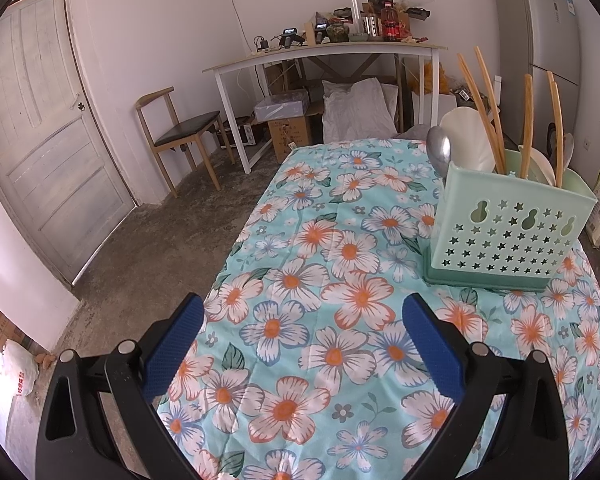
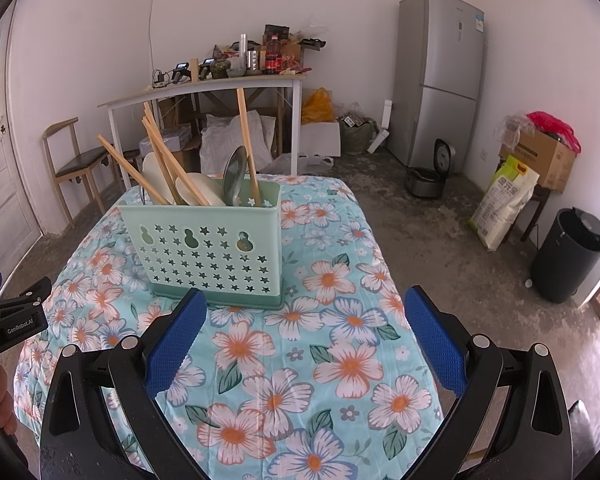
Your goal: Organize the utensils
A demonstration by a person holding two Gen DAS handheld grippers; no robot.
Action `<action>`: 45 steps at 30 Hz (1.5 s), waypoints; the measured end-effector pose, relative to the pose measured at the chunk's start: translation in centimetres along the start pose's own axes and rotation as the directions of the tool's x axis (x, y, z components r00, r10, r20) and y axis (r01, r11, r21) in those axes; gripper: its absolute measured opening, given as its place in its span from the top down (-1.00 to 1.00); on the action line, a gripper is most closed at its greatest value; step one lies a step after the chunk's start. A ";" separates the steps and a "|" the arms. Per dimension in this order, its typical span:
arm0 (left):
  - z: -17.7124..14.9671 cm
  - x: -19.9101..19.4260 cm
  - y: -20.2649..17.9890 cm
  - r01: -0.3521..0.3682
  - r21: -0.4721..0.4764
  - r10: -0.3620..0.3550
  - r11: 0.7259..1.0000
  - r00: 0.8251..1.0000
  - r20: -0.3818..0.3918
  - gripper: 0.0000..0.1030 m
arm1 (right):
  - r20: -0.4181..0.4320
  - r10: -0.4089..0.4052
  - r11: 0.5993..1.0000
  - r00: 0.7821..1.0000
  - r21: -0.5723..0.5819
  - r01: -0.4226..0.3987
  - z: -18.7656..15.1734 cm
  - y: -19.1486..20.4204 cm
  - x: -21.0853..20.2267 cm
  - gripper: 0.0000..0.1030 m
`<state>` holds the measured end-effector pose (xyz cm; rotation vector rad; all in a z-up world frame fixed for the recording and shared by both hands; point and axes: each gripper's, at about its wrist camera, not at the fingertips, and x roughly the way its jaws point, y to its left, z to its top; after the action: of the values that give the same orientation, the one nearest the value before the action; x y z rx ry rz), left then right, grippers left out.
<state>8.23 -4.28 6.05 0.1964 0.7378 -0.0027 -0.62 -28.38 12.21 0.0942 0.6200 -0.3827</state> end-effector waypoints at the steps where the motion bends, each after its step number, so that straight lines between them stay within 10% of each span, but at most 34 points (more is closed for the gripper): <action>1: 0.0 0.0 0.0 0.000 0.000 0.000 1.000 1.000 0.000 -0.89 | 0.000 -0.001 1.000 1.000 0.000 0.001 0.0 0.0 0.0 -0.85; 45: -0.3 0.3 0.0 0.004 0.000 -0.004 1.000 1.000 -0.011 -0.89 | 0.001 -0.002 1.000 1.000 0.001 0.002 0.0 -0.1 -0.1 -0.85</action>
<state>8.27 -4.18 5.70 0.1954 0.7494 -0.0060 -0.68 -28.41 12.28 0.0938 0.6186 -0.3851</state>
